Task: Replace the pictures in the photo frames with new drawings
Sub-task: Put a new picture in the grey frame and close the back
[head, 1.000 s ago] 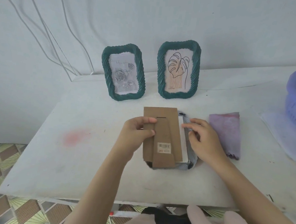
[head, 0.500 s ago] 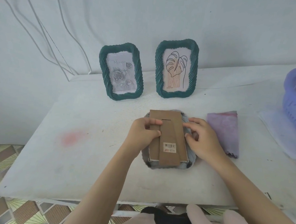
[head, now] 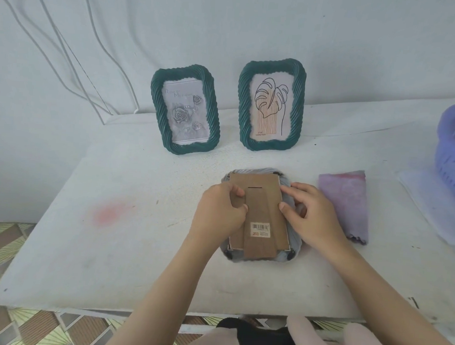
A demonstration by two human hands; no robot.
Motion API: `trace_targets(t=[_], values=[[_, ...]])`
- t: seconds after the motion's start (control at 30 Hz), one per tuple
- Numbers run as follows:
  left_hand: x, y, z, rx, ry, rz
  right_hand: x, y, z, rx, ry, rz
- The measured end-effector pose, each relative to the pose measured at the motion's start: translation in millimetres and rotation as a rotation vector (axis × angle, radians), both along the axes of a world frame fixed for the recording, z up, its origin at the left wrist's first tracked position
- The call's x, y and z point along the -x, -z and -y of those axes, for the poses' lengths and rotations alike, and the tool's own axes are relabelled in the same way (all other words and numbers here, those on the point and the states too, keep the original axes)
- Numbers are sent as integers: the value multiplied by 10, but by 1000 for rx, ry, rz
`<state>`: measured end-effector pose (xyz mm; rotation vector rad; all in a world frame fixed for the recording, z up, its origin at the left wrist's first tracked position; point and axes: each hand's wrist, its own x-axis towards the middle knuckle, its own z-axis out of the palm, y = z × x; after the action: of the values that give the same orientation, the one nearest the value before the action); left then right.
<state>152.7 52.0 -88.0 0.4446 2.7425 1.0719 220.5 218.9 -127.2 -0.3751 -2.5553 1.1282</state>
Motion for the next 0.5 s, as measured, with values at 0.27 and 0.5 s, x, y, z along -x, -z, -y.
trace_targets(t=[0.27,0.5], values=[[-43,24,28,154,35,-165,5,21,-8,-33,4,11],[-51,104,111,132,76,-211,5,15,-6,-15,-13,35]])
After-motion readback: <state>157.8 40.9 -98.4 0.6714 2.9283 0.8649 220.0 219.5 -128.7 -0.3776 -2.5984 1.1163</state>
